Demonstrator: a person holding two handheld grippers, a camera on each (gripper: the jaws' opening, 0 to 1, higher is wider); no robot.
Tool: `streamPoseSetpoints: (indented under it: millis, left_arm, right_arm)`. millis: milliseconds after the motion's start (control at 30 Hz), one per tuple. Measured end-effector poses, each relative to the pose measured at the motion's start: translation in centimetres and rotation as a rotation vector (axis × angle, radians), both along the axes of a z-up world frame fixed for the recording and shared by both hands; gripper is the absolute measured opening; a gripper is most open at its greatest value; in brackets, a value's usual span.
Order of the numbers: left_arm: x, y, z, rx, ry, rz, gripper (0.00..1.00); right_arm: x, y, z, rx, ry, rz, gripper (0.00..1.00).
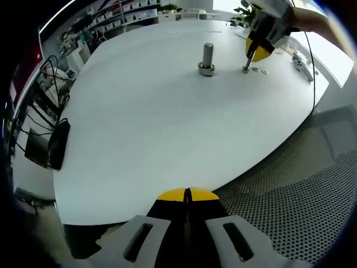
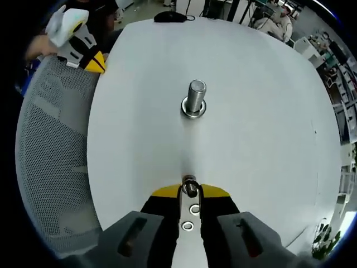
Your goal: Place the washer onto the threaded stud by aligning its center hole with the stud, sliding it down to the base, and recovering from edge contact or off-axis alignment until the washer reaches the visible bottom stop.
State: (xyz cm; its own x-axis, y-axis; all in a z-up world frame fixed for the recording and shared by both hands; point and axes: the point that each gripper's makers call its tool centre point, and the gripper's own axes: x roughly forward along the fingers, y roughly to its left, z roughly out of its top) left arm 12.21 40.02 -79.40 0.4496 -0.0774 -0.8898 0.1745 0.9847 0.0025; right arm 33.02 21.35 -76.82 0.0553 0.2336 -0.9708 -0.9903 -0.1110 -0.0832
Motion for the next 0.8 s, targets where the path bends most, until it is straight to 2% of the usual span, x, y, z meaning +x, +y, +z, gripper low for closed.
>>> streamPoseSetpoints:
  millis: [300,467,567,667,800]
  left_arm:
    - [0.1,0.1,0.1,0.000,-0.007,0.002,0.00]
    - [0.3,0.2,0.3,-0.006,-0.027,0.009,0.00]
    - [0.1,0.1,0.1,-0.001,-0.010,0.002,0.00]
    - [0.3,0.1,0.2,-0.005,-0.022,0.005,0.00]
    - [0.2,0.1,0.2,-0.006,-0.021,0.004,0.00]
  right_arm:
    - [-0.2,-0.3,-1.5,-0.025,0.018,-0.017,0.14]
    - [-0.3,-0.3,-1.9,-0.028,0.025,-0.022,0.14]
    - [-0.3,-0.2,-2.0,-0.029,0.027,-0.028,0.14]
    - [-0.2,-0.2,-2.0,-0.025,0.023,-0.025,0.14]
    - [-0.1,-0.3,-2.0,-0.017,0.019,-0.031,0.20]
